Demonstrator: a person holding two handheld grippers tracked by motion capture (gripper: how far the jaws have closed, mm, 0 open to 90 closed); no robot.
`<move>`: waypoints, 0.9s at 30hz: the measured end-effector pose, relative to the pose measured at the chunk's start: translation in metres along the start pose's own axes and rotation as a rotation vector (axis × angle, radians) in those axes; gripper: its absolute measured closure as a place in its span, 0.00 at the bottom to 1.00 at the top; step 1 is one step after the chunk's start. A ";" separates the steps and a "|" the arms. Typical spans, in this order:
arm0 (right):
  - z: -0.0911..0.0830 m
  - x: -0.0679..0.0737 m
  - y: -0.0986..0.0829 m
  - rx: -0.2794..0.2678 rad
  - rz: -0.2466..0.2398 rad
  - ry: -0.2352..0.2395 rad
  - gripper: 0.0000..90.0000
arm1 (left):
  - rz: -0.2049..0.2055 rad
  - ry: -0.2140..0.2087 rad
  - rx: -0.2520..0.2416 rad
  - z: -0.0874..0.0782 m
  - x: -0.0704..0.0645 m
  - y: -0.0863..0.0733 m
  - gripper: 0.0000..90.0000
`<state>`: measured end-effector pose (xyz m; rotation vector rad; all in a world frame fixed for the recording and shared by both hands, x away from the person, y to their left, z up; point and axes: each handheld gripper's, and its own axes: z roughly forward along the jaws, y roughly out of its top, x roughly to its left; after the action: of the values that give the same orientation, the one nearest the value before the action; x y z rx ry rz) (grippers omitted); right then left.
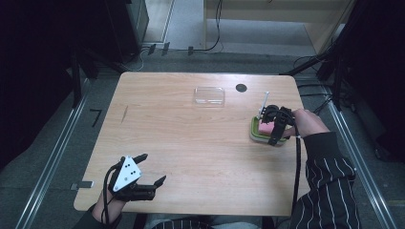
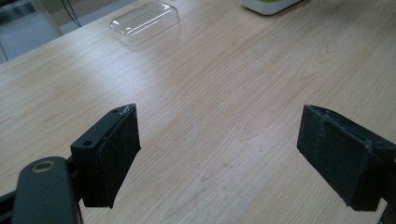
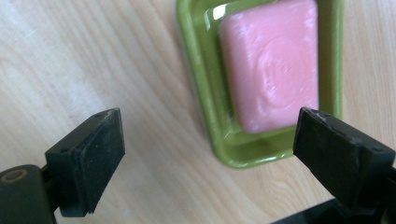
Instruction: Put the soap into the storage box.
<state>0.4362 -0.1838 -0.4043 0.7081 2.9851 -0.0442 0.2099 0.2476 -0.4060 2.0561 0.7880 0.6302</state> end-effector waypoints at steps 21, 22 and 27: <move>0.004 0.064 -0.008 0.035 -0.013 -0.011 0.09 | 0.007 -0.010 -0.011 0.001 0.000 0.001 0.16; 0.005 0.067 -0.008 0.032 -0.019 -0.012 0.09 | 0.006 -0.009 -0.012 0.001 -0.001 0.001 0.16; 0.008 0.085 -0.005 0.034 -0.034 -0.020 0.09 | 0.009 -0.011 -0.014 0.001 0.000 0.002 0.16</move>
<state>0.3589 -0.1510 -0.4192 0.6572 2.9843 -0.1026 0.2110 0.2463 -0.4053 2.0502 0.7665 0.6272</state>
